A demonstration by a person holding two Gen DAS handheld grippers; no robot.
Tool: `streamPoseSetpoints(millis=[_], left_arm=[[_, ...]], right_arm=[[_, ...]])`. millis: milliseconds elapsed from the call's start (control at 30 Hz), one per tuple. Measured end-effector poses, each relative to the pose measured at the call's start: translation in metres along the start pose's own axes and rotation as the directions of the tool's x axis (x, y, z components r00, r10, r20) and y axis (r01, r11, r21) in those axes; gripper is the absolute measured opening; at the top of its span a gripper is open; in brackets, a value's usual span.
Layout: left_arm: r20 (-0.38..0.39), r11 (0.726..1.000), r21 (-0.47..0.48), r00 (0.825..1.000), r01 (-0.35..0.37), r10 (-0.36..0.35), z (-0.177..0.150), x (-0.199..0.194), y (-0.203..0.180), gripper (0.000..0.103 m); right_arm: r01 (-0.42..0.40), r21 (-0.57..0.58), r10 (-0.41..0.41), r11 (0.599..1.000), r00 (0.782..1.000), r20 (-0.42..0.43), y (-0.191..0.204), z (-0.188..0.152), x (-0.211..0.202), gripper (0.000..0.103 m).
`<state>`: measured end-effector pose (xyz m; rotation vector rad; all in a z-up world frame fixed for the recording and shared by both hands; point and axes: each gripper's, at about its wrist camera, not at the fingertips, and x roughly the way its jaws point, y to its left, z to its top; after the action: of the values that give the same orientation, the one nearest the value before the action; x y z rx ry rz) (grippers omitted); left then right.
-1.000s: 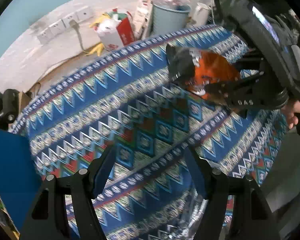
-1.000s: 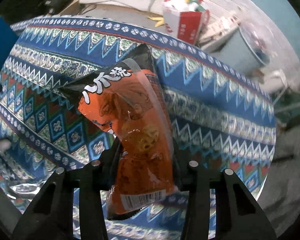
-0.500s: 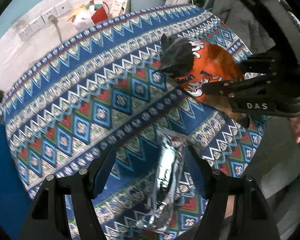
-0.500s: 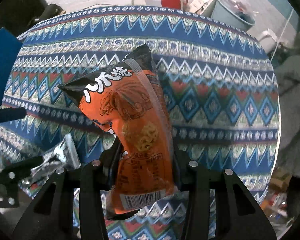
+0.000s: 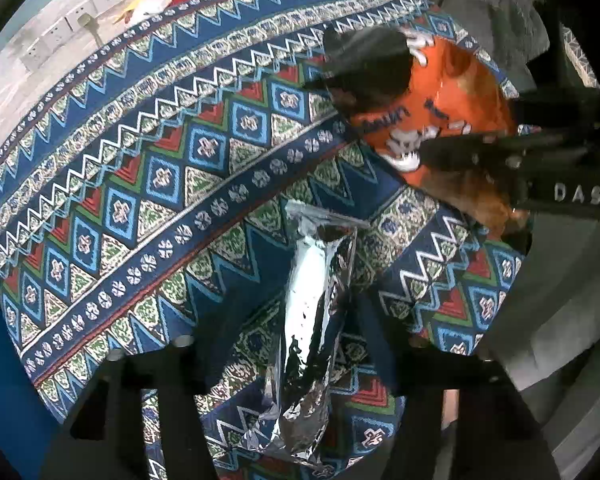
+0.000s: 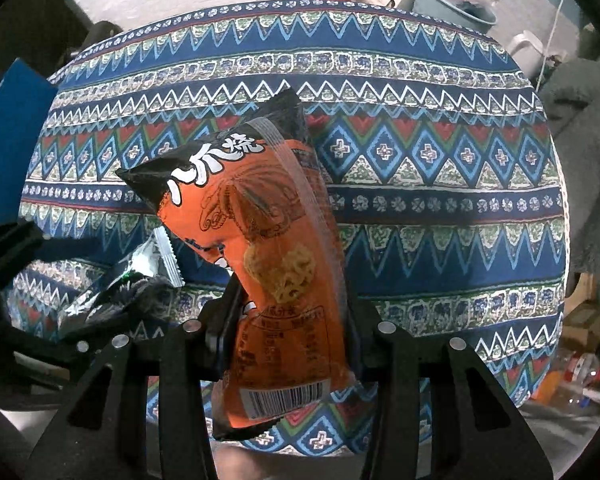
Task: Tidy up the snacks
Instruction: 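Grasp the silver foil packet with left tool while right tool holds orange bag, then carry the silver packet and orange bag over the cardboard box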
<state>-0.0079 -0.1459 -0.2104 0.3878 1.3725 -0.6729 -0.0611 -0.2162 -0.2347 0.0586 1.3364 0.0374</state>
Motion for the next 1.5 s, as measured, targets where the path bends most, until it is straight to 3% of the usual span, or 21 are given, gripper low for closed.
streamPoseSetpoints(millis=[167,567,1100,1500], left_arm=[[-0.005,1.0,0.022,1.0,-0.018,0.018,-0.008,0.005,-0.004,0.03],[0.108,0.994,-0.023,0.988,-0.104,0.106,-0.011,-0.034,0.016,0.029],[0.235,0.966,-0.143,0.941,-0.215,0.244,-0.012,-0.113,0.056,0.029],[0.315,0.947,-0.243,0.907,-0.209,0.281,-0.028,-0.167,0.093,0.029]], right_arm=[[-0.005,0.007,0.005,1.0,1.0,0.008,0.003,0.008,-0.002,0.043],[-0.005,-0.008,0.005,1.0,0.997,0.078,-0.006,0.051,-0.016,0.043],[-0.05,-0.071,0.065,0.996,0.973,0.22,0.031,0.082,-0.055,0.043],[-0.083,-0.142,0.121,0.986,0.951,0.286,0.071,0.095,-0.078,0.043]])
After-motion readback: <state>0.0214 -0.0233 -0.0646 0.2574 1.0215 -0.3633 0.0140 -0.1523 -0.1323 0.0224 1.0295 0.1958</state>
